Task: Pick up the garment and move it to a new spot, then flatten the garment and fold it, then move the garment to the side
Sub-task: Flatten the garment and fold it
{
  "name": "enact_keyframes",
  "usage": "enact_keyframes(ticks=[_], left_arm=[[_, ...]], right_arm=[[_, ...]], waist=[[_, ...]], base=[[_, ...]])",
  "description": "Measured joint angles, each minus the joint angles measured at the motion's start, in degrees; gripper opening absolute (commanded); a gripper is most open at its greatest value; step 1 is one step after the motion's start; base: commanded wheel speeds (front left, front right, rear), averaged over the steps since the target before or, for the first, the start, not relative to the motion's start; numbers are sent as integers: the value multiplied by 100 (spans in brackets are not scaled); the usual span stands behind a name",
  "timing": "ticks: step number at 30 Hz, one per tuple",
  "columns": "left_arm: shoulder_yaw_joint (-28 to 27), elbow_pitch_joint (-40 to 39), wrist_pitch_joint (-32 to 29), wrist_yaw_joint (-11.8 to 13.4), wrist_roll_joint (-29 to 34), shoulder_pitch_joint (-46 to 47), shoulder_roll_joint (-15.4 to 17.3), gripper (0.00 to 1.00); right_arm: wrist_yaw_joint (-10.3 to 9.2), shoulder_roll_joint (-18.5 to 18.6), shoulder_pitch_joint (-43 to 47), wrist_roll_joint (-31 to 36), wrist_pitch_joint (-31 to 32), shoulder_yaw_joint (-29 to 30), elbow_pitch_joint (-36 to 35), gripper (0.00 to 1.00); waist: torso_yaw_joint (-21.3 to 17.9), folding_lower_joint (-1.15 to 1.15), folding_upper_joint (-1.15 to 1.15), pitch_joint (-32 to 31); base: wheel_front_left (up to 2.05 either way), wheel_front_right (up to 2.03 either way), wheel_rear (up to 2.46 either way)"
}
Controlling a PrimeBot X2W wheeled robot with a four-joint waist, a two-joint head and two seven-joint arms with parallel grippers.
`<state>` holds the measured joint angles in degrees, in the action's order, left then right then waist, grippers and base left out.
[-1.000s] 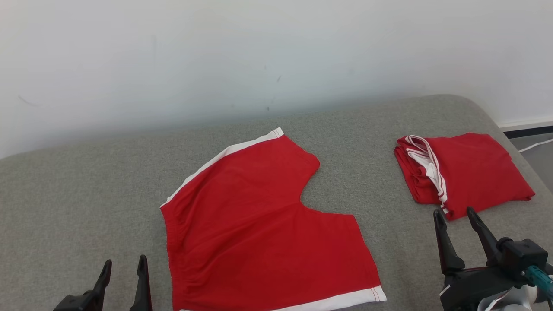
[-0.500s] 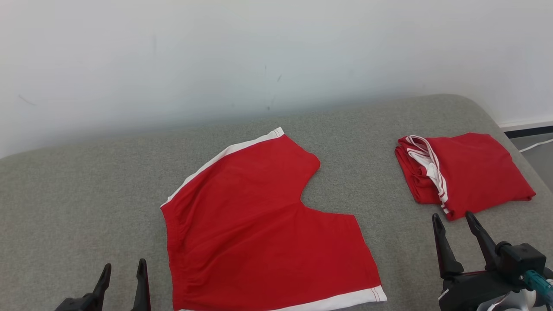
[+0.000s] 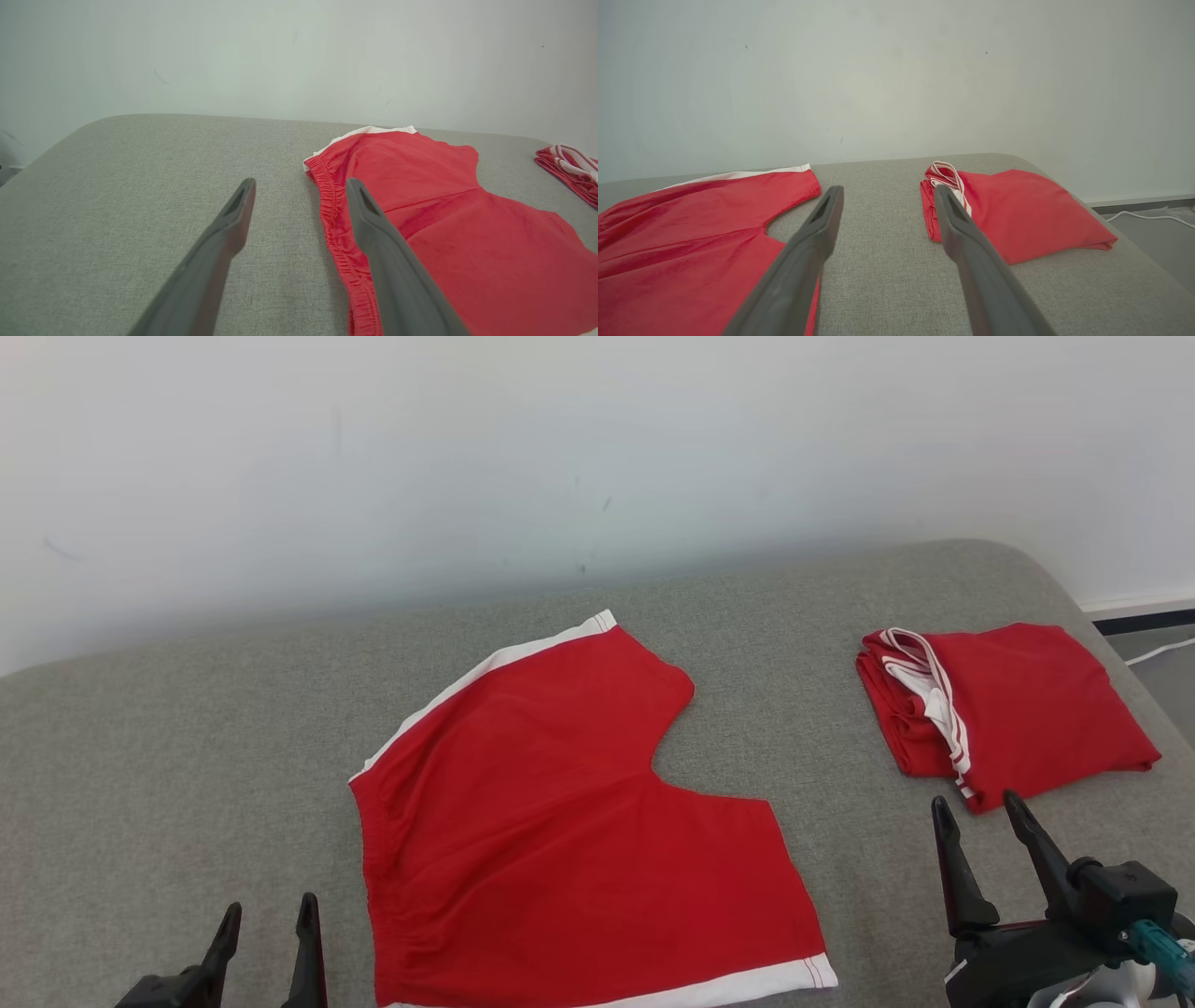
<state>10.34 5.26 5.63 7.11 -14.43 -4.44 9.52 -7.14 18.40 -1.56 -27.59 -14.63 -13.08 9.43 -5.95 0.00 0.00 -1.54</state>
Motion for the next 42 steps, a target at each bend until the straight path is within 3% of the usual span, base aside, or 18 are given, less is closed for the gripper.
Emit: enact_keyframes(ticks=[11, 24, 30, 41, 42], left_arm=[[120, -5, -191, -27, 76, 3, 67, 100], [584, 414, -1222, -710, -257, 4, 89, 100], [590, 711, -1560, -817, -459, 135, 87, 100], [643, 1393, -1841, -922, -575, 516, -63, 100], [653, 1474, -1875, -923, -575, 530, -66, 47]], right_arm=[[33, -38, -9, -14, 135, -104, 131, 100], [365, -143, 14, -323, 1245, -678, 512, 100], [514, -248, -7, -427, 1784, -927, 761, 100], [568, -553, -349, -474, 2221, -1125, 1388, 100], [570, -619, -429, -474, 2227, -1150, 1486, 96]], waist=[[36, 0, 0, -16], [60, 0, 0, 30], [74, 0, 0, 126], [91, 0, 0, 283], [84, 0, 0, 306]], base=[[0, 0, 0], [0, 0, 0], [0, 0, 0], [0, 0, 0], [0, 0, 0]])
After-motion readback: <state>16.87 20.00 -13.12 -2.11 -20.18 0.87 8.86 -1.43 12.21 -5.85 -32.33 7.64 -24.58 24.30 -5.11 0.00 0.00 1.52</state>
